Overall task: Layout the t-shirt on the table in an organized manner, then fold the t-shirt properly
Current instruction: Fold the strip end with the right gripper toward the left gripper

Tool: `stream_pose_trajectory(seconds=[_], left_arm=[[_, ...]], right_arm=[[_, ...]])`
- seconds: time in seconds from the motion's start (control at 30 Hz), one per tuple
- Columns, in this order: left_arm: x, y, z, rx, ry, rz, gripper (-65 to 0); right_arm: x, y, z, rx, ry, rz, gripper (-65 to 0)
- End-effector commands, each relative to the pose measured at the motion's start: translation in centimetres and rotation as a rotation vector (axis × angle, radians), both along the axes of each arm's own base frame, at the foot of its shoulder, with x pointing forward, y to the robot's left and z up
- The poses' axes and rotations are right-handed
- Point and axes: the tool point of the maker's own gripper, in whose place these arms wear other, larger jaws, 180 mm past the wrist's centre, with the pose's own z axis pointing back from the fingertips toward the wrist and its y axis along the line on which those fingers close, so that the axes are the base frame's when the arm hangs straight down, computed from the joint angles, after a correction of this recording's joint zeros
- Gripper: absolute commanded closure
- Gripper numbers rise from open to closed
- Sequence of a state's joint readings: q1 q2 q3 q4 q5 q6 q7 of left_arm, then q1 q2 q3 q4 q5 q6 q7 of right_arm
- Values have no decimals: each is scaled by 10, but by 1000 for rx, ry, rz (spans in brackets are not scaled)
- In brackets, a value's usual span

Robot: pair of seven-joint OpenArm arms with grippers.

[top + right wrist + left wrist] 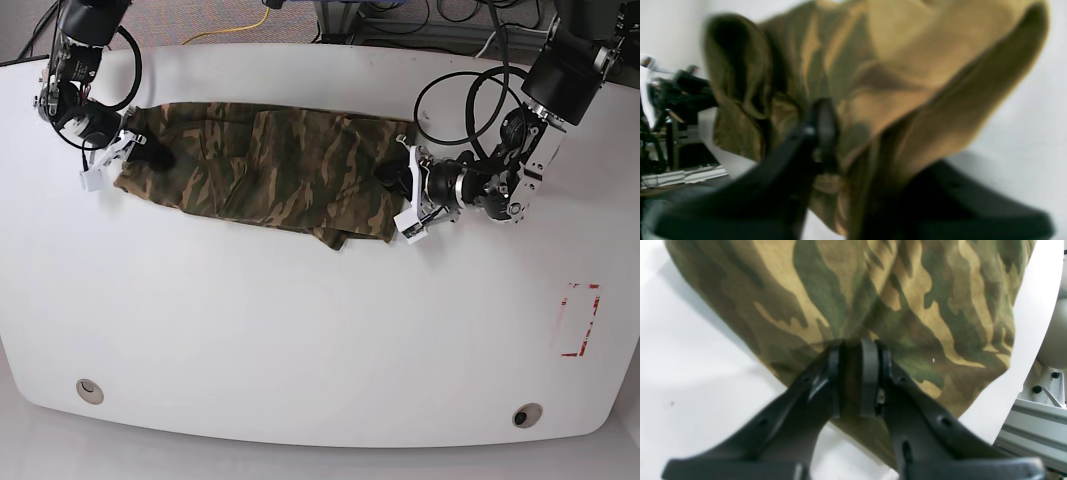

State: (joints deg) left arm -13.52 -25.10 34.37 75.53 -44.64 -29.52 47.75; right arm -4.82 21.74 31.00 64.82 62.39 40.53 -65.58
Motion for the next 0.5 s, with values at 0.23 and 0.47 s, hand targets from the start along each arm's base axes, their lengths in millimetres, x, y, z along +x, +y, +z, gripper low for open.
stream_pose_trajectory(seconds=[0.23,0.47], left_arm=[[-12,30,-26,205,47,-27,-74],[-12,19,-25,185,45,-34,-74]], right_arm=[[2,-8,3,-182,23,89,-2],[12,5,37,-280,-97,157,-2]])
